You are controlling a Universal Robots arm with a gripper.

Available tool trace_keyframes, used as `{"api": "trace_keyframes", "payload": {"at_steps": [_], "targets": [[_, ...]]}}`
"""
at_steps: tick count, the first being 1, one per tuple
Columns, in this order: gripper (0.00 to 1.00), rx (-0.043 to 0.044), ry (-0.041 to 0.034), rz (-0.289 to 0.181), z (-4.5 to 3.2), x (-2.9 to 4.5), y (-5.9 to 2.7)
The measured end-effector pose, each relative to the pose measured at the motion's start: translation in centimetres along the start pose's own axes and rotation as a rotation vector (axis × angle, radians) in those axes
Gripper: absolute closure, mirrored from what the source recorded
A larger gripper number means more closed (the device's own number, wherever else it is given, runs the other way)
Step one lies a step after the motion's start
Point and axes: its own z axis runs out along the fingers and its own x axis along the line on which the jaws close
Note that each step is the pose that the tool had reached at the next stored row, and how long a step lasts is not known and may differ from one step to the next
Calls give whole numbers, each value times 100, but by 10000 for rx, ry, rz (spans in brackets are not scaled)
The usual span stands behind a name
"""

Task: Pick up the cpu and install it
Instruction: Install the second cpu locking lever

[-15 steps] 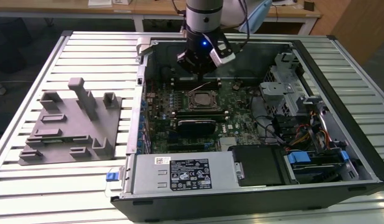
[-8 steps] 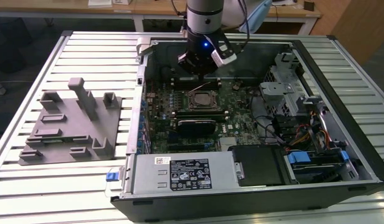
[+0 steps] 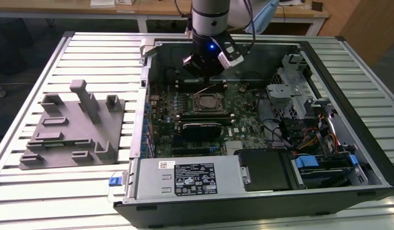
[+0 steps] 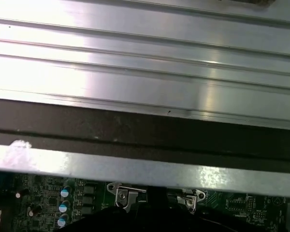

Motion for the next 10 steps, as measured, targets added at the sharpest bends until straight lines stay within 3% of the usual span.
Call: {"api": "trace_keyframes", "payload": {"at_steps": [10], "targets": [[89,-1,0,-4,49,-26,63]]}}
